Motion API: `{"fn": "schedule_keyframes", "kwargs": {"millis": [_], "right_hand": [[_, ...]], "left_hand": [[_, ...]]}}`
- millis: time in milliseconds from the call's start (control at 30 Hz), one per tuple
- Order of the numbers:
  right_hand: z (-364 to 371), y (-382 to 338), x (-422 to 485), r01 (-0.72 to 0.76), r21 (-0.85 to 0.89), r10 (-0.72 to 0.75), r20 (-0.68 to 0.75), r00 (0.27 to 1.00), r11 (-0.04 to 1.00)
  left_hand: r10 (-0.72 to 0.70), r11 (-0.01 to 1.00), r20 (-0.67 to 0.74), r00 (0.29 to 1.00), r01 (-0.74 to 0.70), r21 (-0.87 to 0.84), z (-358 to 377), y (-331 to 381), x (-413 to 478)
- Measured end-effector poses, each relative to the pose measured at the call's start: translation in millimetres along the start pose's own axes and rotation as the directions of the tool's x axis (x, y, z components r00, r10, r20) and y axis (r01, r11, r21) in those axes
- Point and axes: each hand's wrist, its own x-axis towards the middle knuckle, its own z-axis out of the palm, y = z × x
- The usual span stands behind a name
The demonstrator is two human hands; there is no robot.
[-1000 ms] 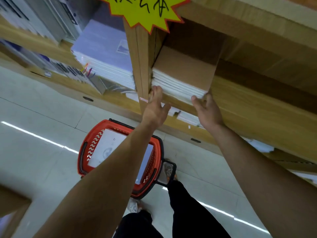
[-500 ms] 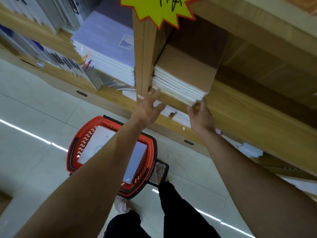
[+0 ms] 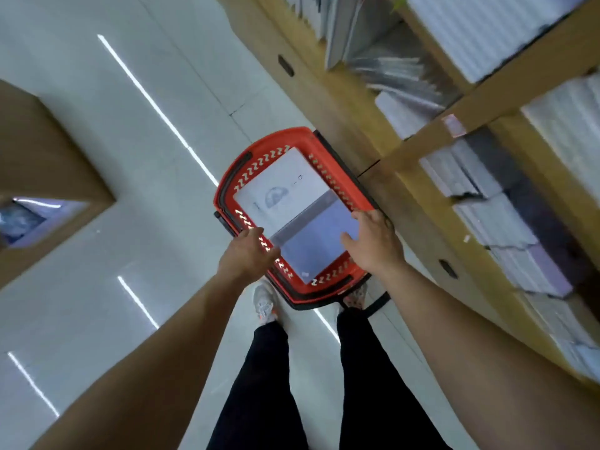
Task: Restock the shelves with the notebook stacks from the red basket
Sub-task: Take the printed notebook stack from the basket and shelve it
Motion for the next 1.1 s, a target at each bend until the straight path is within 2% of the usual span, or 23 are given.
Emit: {"fn": "schedule_keyframes", "kwargs": {"millis": [200,333,467,600,700,767,900,1100], "right_hand": [[72.0,0.8,100.6,0.109,-0.207,-0.083,0.133,0.988,0.972],[107.2,18.5,158.4,0.158,-0.32,-0.102,0.184,0.978,0.934],[136.9,28.5,204.0,0.197,-0.355,-0.138,0.184,0.973,0.914],[173.5,26.8,240.5,0.243,-0.304,-0.231,0.075,0.97,0.921],[204.4,28.3,255.5,0.232,-0.292,-0.267,-0.087,0.96,0.928],[223.8,34.8,259.1,0.226,-0.31,-0.293,-0.19,0.937,0.924],[245.5,53.0,264.8,0.237,-0.378,-0.346,-0.253,0.904,0.895],[250.4,55.9,268.1,0.239,-0.377,-0.365,-0.309,0.878,0.895]], "left_hand": [[-0.066,0.995,0.013,0.998,0.067,-0.068,72.0,-51.1,55.7],[-0.077,0.995,-0.05,0.996,0.074,-0.064,108.2,-50.2,97.8],[-0.056,0.998,-0.166,0.985,0.055,-0.007,117.1,-47.7,151.7],[0.037,0.996,-0.286,0.958,-0.011,0.092,103.9,-41.3,209.9],[0.096,0.983,-0.345,0.934,-0.034,0.181,87.4,-37.5,250.4],[0.084,0.979,-0.353,0.932,-0.012,0.202,80.5,-39.4,276.5],[0.033,0.978,-0.345,0.938,0.041,0.204,75.8,-37.4,314.4],[0.074,0.993,-0.172,0.982,-0.055,0.109,57.8,-29.3,347.8]]}}
